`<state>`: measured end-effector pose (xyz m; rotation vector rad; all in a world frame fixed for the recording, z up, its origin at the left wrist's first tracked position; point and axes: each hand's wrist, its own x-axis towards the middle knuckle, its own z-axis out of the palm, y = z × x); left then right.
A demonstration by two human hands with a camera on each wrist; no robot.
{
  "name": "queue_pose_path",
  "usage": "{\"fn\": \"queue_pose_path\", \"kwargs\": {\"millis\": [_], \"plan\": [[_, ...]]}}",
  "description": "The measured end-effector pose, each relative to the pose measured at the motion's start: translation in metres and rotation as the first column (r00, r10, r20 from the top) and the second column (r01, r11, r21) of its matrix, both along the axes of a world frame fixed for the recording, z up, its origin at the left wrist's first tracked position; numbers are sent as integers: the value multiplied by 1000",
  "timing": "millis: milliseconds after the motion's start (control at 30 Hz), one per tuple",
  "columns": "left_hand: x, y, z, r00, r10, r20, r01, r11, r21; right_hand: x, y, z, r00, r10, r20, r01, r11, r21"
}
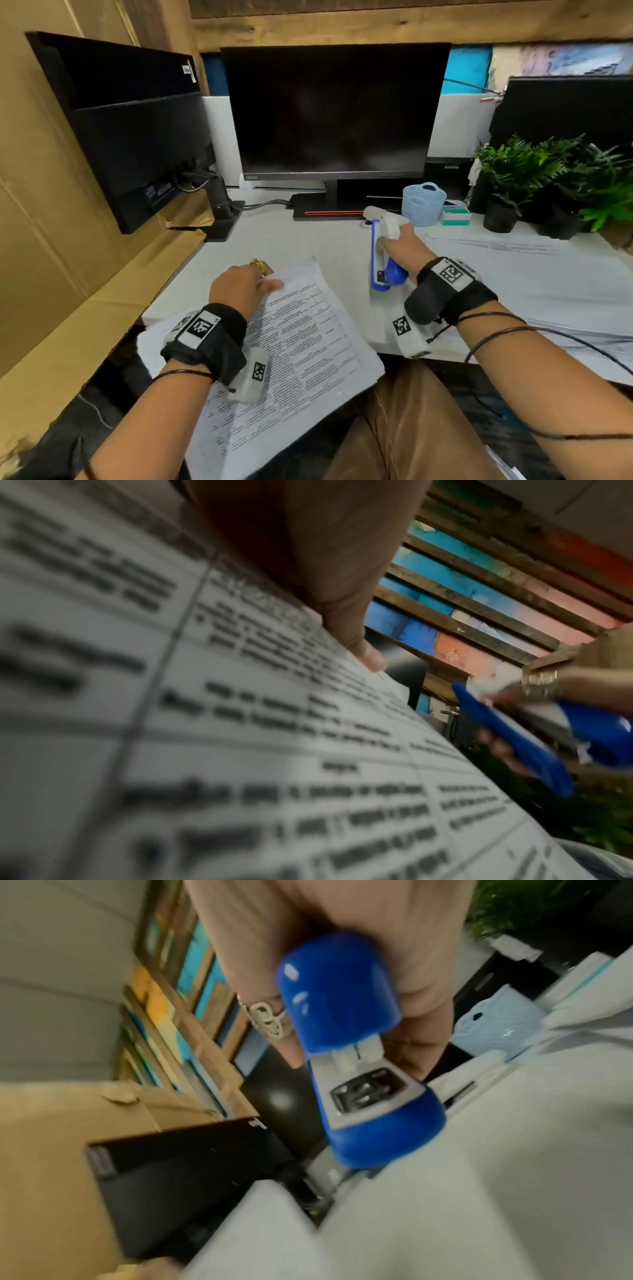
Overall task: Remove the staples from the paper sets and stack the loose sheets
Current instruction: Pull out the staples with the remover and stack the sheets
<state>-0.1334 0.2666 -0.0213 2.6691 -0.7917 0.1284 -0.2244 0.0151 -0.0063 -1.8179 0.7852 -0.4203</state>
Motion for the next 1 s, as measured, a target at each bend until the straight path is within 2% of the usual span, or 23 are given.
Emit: {"fn": "queue_pose_path", "kwargs": {"millis": [67,133,167,267,367,467,600,700,767,867,1000], "plan": [[-6,-11,0,999,-51,7,51,998,-43,-7,14,8,988,52,144,-66,993,97],[-14,-26,1,994,-110,20,111,990,-92,-16,31,9,975,118,186,-145,980,137],[-19,-33,2,989,-140,35,143,984,-108,-19,39,7,973,148,179,-171,978,122],[-33,-50,5,973,-218,80,228,962,-148,-25,45,-5,977,199,78,-194,979,-69],[-37,-55,7,963,-262,69,269,952,-145,-32,35,-15,990,81,111,-74,995,-66],[-32,-51,7,964,-256,70,261,963,-71,-43,20,-18,987,-45,155,52,998,-43],[-27,-46,10,971,-230,69,231,973,-8,-56,6,-18,981,-78,180,80,997,-2],[-31,-51,13,967,-248,56,249,969,-7,-64,11,-16,969,-106,225,145,975,-166],[-38,-56,14,960,-273,68,274,962,-1,-70,19,-7,930,-131,343,214,952,-219],[-48,-62,15,939,-328,102,326,945,32,-75,32,12,855,-103,508,219,960,-174],[-58,-68,17,914,-384,131,382,923,41,-68,35,20,813,-126,569,175,984,-33]]}}
